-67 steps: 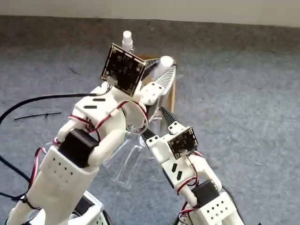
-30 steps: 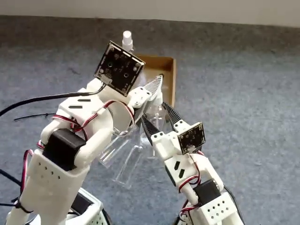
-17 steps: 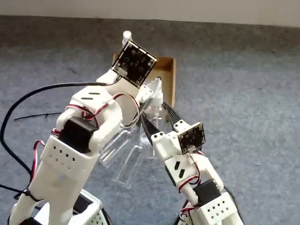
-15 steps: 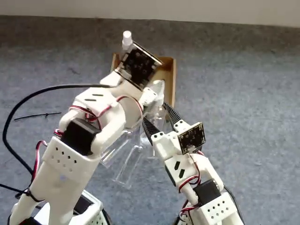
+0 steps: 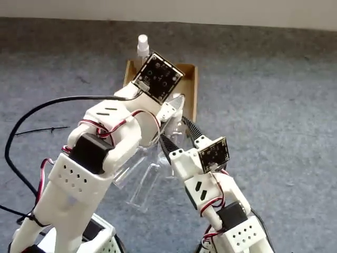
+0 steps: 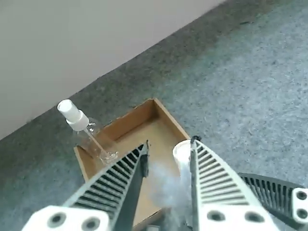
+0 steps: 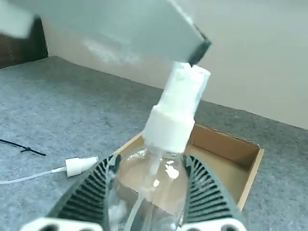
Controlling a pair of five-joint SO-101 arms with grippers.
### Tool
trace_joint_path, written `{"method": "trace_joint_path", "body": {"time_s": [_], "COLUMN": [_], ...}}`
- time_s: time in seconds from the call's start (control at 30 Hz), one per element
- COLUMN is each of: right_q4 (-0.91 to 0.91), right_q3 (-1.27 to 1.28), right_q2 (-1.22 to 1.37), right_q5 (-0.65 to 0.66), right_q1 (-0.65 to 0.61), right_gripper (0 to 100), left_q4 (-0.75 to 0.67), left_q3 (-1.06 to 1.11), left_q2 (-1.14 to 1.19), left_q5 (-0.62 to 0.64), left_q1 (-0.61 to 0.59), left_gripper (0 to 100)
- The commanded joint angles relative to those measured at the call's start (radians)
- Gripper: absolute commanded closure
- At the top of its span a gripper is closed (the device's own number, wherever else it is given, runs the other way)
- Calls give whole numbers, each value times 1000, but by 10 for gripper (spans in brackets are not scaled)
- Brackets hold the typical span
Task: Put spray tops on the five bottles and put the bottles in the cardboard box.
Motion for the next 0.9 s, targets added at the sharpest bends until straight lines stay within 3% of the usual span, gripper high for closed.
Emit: {"method": "trace_joint_path", "body": {"time_s": [0.0,0.23,0.47,0.57,0.7,0.87], "right_q4": [1,2,36,38,79,101], "right_q3": [-65,-70,-151,-251,-437,-708], "right_q2": [-16,-16,-7,4,176,518], "right_q5": [-9,-9,-9,-9,-9,-14], "right_q1": [13,18,24,38,39,33], "right_gripper": [994,994,994,994,994,994], "left_q4": [6,20,209,282,276,123], "left_q3": [10,-76,-139,-36,208,479], "left_q2": [-1,-22,-249,-343,-455,-607], "left_q5": [-6,-6,-6,-6,-6,-6], "left_q1": [-45,-50,-76,-177,-294,-297], "left_gripper": [899,897,845,834,809,740]}}
